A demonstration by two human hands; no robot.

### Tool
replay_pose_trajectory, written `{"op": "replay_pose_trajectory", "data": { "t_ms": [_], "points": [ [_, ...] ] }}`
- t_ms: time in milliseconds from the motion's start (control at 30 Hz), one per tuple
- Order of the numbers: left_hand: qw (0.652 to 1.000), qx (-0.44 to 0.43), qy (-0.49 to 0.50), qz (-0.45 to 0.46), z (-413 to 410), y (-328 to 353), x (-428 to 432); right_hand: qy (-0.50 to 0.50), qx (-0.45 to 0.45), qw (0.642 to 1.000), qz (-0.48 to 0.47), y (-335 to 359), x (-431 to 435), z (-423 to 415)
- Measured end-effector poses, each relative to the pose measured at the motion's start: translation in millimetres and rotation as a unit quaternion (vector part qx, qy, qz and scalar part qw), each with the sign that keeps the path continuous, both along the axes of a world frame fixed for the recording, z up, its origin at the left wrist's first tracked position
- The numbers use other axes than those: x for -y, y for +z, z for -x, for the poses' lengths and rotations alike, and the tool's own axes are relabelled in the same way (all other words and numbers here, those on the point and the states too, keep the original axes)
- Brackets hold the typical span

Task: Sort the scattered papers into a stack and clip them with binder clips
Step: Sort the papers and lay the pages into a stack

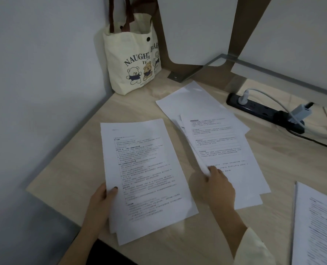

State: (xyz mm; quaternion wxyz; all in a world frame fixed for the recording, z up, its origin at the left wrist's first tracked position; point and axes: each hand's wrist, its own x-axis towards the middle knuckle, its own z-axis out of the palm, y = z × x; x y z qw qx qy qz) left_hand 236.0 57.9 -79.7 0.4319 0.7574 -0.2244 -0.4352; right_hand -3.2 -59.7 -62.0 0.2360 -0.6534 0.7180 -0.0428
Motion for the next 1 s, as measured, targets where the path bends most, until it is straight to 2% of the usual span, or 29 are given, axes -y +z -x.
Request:
{"op": "replay_pose_trajectory", "data": {
  "t_ms": [100, 167, 267, 367, 567, 667, 733, 800, 867, 933, 1000],
  "points": [
    [0.998, -0.053, -0.035, 0.019, 12, 1, 3, -0.061, 0.066, 0.996, 0.030, 15, 4, 13],
    [0.995, -0.072, -0.067, 0.022, 22, 2, 8, -0.063, 0.100, 0.991, 0.061, 28, 1, 13],
    [0.990, -0.100, -0.097, 0.007, 39, 3, 15, 0.022, 0.113, 0.991, 0.062, 38, -14, 1],
    [0.984, -0.137, -0.118, -0.001, 53, 2, 21, 0.120, 0.081, 0.989, 0.014, 34, -32, -16],
    [0.980, -0.187, -0.063, 0.010, 64, 10, 31, 0.271, 0.040, 0.962, -0.002, 7, -62, -41],
    [0.988, -0.155, -0.019, 0.021, 64, 6, 37, 0.298, 0.074, 0.952, -0.014, 2, -68, -44],
    [0.992, -0.120, -0.026, 0.031, 63, 4, 40, 0.309, 0.123, 0.942, -0.052, 1, -68, -43],
    [0.994, -0.091, -0.047, 0.027, 61, 1, 41, 0.289, 0.175, 0.935, -0.112, 3, -62, -38],
    [0.995, -0.072, -0.072, 0.020, 58, 1, 40, 0.225, 0.225, 0.936, -0.147, 5, -53, -30],
    [0.994, -0.067, -0.083, 0.015, 53, 2, 38, 0.144, 0.236, 0.956, -0.097, 8, -38, -19],
    [0.994, -0.067, -0.083, 0.016, 48, 5, 35, 0.051, 0.206, 0.977, -0.039, 9, -21, -3]
  ]
}}
